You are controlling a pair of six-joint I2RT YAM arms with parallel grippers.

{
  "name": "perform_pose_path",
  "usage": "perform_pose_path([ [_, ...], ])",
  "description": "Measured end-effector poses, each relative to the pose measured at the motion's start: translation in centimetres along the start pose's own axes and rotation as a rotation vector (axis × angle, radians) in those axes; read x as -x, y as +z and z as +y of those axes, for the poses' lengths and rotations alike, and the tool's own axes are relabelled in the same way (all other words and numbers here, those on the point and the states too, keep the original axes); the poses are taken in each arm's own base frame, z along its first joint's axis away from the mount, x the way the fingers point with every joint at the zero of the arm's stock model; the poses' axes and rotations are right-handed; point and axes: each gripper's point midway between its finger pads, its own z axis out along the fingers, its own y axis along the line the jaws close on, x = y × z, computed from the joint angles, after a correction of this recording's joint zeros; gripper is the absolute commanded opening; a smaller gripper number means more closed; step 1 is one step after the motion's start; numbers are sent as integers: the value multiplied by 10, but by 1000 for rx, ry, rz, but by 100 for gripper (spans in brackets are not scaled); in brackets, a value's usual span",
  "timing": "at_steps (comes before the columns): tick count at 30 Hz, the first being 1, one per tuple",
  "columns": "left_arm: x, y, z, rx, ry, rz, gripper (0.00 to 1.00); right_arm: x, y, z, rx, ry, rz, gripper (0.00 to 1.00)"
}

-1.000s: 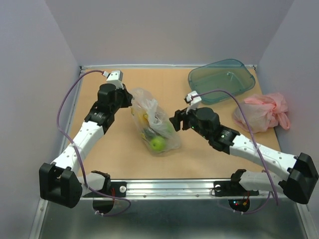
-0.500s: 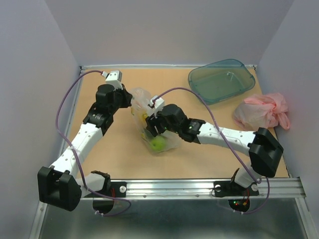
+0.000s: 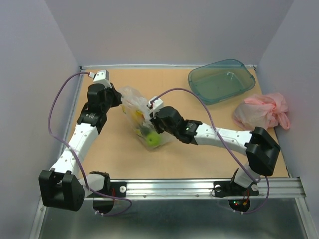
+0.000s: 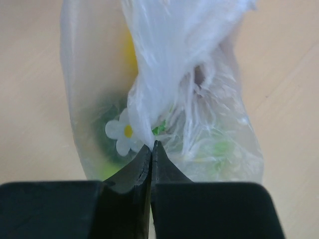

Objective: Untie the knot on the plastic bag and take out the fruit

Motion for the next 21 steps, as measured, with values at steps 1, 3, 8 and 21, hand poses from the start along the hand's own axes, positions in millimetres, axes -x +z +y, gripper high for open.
perform_pose_path([
  [1, 1, 0, 4, 13, -8, -1, 0, 3, -6, -5, -21, 3, -14, 0],
  [3, 4, 0, 18, 48, -31, -5, 0, 10, -20, -14, -55, 8, -39, 0],
  [8, 15, -1, 54, 144, -104, -36, 0, 30, -65, -39, -144, 41, -139, 0],
  [21, 41, 58, 20, -33, -273, 42, 7, 31, -129, -64, -186, 74, -267, 1],
])
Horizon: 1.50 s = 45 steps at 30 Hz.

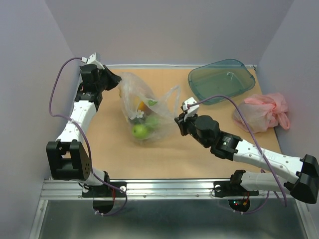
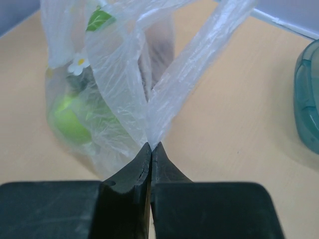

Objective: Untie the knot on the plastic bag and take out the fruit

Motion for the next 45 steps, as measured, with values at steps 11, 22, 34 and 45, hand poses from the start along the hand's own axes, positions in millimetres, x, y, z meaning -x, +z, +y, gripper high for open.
perform_pose_path([
  [11, -11, -11, -22, -98, 7, -11, 80, -38, -1, 53, 297, -22, 107, 73],
  [22, -43, -106, -49, -117, 157, -88, 83, -26, 0, 20, 122, -40, 75, 86],
  [34, -167, -105, -17, -61, 65, 161, 82, -9, 44, 16, -13, -93, 80, 84],
  [45, -153, -105, -16, -21, -17, 86, 82, -76, 55, 118, 497, -88, 244, 75],
])
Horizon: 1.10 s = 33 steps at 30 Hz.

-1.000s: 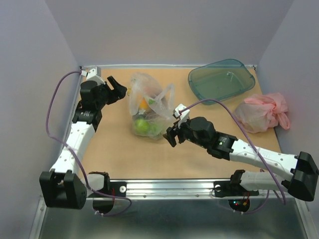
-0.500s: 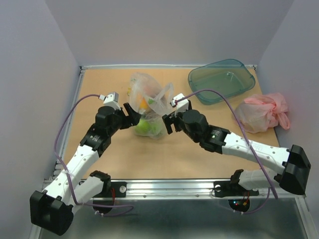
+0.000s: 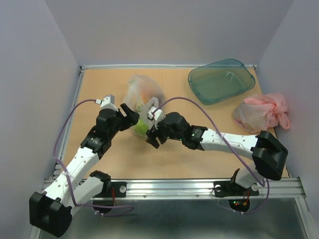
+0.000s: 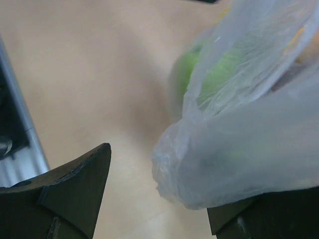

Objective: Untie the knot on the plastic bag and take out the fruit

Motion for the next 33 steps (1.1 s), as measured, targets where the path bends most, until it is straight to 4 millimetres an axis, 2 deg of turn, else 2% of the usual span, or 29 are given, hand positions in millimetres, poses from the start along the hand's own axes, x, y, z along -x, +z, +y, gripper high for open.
perform_pose_path([
  [5, -3, 1, 3, 10, -26, 2, 82, -20, 8, 57, 249, 5, 54, 75],
  [10, -12, 0, 8, 19, -55, 22, 82, -22, 4, 76, 344, 4, 60, 75],
  [14, -6, -9, 3, -5, -81, -12, 82, -23, 2, 80, 369, 5, 63, 75],
  [19, 19, -32, -10, -67, -129, -120, 82, -32, 2, 80, 371, 8, 81, 75],
  [22, 23, -35, -13, -78, -153, -136, 83, -34, 2, 80, 371, 9, 86, 75],
  [25, 18, -31, -16, -87, -166, -107, 83, -34, 2, 80, 371, 10, 85, 75],
  [29, 3, -16, -14, -73, -173, -31, 82, -36, 3, 80, 371, 9, 90, 75],
  [33, -16, 0, -5, -39, -186, 32, 80, -39, 5, 80, 366, 10, 97, 75],
])
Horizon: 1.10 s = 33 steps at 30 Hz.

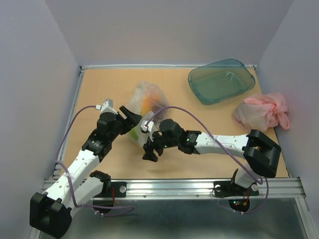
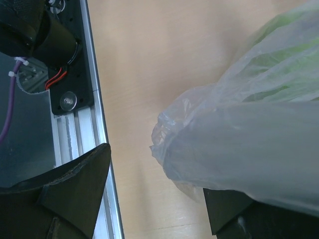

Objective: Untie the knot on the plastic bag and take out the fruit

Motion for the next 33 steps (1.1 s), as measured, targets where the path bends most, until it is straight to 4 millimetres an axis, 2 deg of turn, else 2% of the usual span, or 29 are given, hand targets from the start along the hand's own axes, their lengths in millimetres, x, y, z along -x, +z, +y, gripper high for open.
perform_pose_path([
  [5, -10, 6, 5, -12, -27, 18, 66, -2, 2, -1, -17, -3, 4, 75],
  [12, -37, 12, 19, -31, -87, 76, 45, -1, 2, -6, -50, -5, 2, 75],
  [13, -40, 13, 19, -35, -97, 85, 34, -1, 2, -7, -53, -5, 2, 75],
  [15, -42, 14, 18, -43, -102, 90, 21, -2, 2, -7, -54, -4, 3, 75],
  [16, -42, 15, 17, -51, -104, 89, 7, -2, 2, -7, -57, -4, 3, 75],
  [18, -40, 16, 14, -64, -103, 85, 0, -2, 2, -8, -64, -4, 2, 75],
  [22, -38, 17, 16, -58, -83, 72, 0, 5, -5, -13, -106, -13, -18, 76],
  [24, -36, 17, 22, -25, -56, 60, 0, 12, -16, -16, -148, -24, -44, 78],
  [29, -23, 14, 32, 43, 4, 5, 0, 53, -58, -19, -264, -63, -157, 80],
  [32, -12, 8, 37, 80, 38, -45, 0, 77, -80, -30, -369, -88, -201, 83],
  [33, -10, 7, 39, 89, 45, -54, 0, 79, -82, -34, -395, -92, -205, 84],
])
